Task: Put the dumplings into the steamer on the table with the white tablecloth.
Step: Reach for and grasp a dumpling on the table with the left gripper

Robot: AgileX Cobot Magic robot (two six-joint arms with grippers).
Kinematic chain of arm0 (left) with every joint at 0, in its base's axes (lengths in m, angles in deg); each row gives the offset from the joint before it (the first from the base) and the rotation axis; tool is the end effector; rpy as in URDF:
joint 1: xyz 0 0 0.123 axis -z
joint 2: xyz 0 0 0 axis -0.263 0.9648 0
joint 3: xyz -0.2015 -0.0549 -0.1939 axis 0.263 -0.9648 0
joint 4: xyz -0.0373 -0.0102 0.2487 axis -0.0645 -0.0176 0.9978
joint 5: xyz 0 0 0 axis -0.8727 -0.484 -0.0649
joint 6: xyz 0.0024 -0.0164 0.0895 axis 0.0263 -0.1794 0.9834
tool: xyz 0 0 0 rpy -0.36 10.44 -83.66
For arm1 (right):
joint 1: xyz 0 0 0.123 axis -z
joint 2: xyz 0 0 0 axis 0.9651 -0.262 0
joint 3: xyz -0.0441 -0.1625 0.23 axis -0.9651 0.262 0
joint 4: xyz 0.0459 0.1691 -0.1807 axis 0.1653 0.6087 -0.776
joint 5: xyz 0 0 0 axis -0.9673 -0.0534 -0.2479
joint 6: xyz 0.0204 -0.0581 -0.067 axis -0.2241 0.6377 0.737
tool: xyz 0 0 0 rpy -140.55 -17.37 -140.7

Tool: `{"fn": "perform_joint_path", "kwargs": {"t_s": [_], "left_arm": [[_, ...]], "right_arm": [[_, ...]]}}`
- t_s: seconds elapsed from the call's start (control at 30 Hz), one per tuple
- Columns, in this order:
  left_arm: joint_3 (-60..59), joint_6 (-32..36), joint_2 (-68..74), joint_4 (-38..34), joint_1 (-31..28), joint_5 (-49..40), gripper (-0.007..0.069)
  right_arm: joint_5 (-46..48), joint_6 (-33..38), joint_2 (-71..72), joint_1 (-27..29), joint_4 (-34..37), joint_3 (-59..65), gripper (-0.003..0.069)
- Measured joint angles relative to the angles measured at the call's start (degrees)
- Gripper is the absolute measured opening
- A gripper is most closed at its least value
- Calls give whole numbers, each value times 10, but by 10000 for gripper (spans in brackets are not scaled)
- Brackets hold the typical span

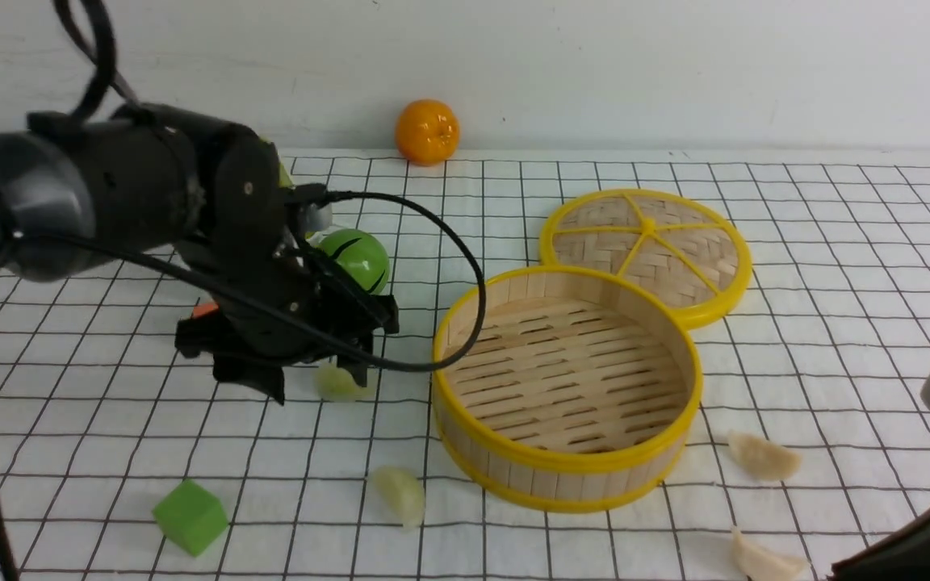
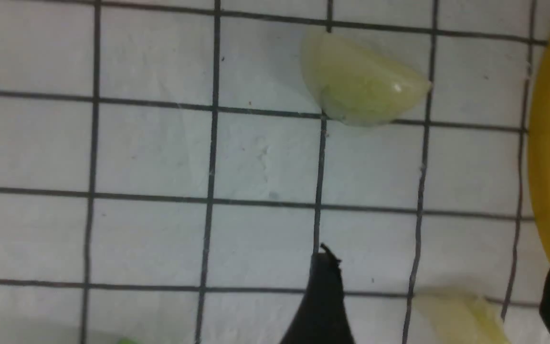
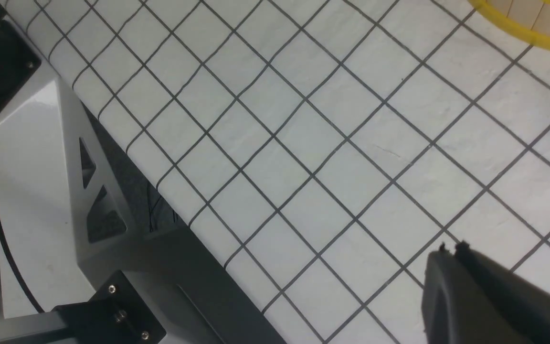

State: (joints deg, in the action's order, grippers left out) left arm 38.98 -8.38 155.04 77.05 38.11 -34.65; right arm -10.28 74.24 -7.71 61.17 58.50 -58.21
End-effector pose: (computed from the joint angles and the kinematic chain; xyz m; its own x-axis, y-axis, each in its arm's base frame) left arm 0.3529 -0.1479 0.2283 -0.9287 -0.1639 -0.3326 -0.1051 0.9766 -0.1878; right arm 0.1343 0.0825 0.3252 -0.7060 -0.4180 -0.5717 -0.6627 0.6745 0.3253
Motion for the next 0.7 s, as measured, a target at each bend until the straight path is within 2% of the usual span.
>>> {"fn": "perform_joint_path", "kwargs": {"t_s": [0.07, 0.33, 0.47, 0.7], "left_arm": [[0, -49, 28, 0, 0, 22, 573], [0, -140, 80, 11, 0, 101, 573], [0, -212, 85, 51, 0, 144, 573], [1, -320, 98, 143, 0, 155, 573]], "right_arm": [[0, 0, 0, 0, 0, 0, 0], [0, 0, 0, 0, 0, 0, 6], [0, 0, 0, 0, 0, 0, 9], [-2, 0, 0, 0, 0, 0, 11]]}}
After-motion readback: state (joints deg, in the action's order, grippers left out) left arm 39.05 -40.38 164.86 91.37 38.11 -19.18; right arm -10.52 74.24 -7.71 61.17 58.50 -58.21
